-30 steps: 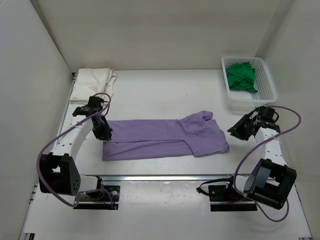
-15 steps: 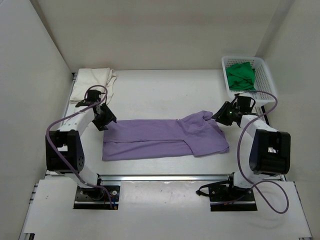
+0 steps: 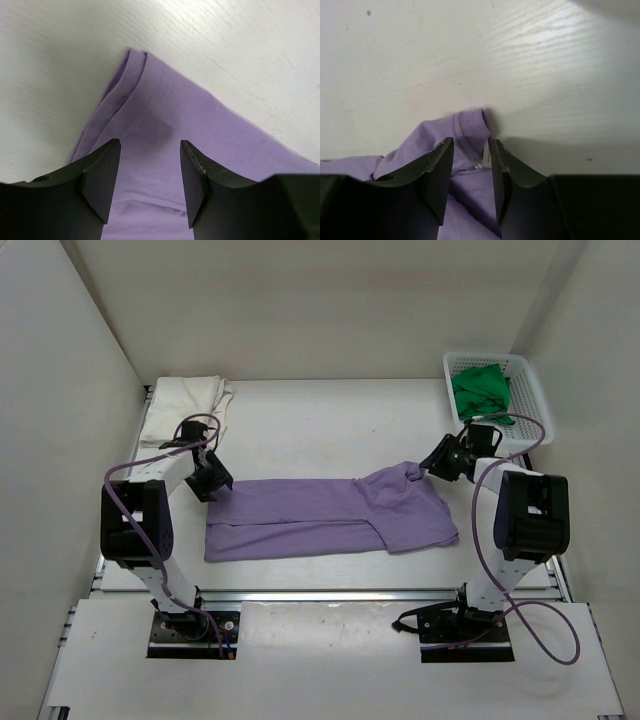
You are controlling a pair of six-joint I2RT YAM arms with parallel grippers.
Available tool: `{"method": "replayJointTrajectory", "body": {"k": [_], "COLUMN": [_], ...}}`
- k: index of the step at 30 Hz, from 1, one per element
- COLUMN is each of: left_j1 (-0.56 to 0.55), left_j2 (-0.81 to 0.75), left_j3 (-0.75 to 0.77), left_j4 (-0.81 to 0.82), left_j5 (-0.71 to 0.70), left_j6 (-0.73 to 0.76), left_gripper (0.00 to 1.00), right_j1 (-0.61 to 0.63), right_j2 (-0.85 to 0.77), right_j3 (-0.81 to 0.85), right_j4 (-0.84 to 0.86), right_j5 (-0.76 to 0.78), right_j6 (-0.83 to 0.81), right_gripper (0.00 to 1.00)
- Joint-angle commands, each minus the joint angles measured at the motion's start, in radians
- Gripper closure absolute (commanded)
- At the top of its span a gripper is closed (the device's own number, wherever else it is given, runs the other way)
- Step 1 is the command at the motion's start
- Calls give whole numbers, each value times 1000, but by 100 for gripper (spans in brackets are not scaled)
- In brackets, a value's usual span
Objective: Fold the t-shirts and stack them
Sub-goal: Fold the other side of the tshirt into a rectangle
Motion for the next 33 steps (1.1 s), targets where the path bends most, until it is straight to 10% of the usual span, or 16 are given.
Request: {"method": "replayJointTrajectory", "body": {"k": [1,10,15,25,29,33], "left_j1": [33,27,32,46,34,-54], "left_j2": [13,22,53,33,1,-77], "left_j3": [35,14,29,12,38,107], "left_j4": [19,33,23,16,-5,-60], "left_j5": [-26,-60,-85,-152,-169,-151], "left_j6": [13,42,65,114,128,148], "left_gripper": [38,39,41,41,41,40], "right_j1": [19,44,32,41,62,64], "right_j2": [26,46,48,147,173,143], "right_j3": [48,44,94,347,401,402], "right_j4": [53,65,35,-155,-197,-209], "right_j5": [4,-10,10,146,179,162], "right_j6": [-2,29,26,-90,-113,-130], "right_gripper": [67,70,99,100,71,64]}}
